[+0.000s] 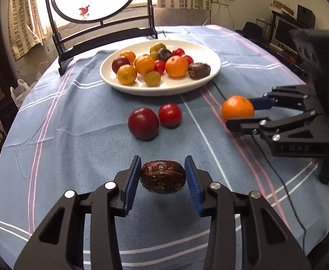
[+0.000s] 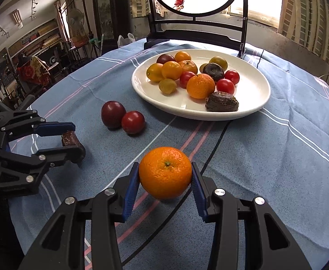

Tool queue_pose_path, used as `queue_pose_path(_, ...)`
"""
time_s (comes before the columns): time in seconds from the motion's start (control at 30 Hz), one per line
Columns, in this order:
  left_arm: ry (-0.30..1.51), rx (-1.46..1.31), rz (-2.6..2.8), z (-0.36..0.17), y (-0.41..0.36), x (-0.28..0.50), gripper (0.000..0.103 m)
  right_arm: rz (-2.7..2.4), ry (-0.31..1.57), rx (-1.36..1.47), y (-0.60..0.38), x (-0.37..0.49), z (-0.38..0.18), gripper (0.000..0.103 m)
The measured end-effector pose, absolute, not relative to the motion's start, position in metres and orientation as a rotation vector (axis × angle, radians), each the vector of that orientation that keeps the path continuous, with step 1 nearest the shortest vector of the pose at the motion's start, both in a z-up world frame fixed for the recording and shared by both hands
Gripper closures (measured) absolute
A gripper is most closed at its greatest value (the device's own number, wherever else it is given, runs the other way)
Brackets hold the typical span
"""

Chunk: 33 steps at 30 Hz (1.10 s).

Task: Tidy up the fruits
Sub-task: 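Carry the orange and dark fruit onto the white plate and open both tools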

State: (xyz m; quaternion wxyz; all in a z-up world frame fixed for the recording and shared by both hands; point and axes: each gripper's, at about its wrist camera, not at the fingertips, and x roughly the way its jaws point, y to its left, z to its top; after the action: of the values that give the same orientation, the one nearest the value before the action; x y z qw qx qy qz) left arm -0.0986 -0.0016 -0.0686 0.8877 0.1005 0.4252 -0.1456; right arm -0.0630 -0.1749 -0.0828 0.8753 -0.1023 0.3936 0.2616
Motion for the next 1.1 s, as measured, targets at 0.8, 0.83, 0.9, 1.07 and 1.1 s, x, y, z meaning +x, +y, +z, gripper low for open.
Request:
queue_pose_path(0.8,0.736,0.229,-0.282,-0.017,-0.021,-0.057,0.064,0.517,0.743,-0.212,-0.178,-0.046,-0.042,0.059)
queue_pose_path(0.83,0.721,0.225,-0.271,-0.01,-0.023,-0.047,0.064,0.508,0.719,-0.211,-0.177,-0.04,-0.032,0.059)
queue_pose_path(0.9,0.696,0.213,-0.244,0.003,-0.026,-0.026,0.064,0.493,0.677,-0.194,-0.177,-0.029,-0.014,0.059)
queue_pose_path(1.07,0.671,0.201,-0.168,0.013,-0.033,0.023,0.064,0.455,0.628,-0.143,-0.174,0.01,0.013,0.059)
queue_pose_path(1.1,0.675,0.2,-0.159,0.011,-0.034,0.031,0.064,0.445,0.626,-0.138,-0.174,0.018,0.015,0.059)
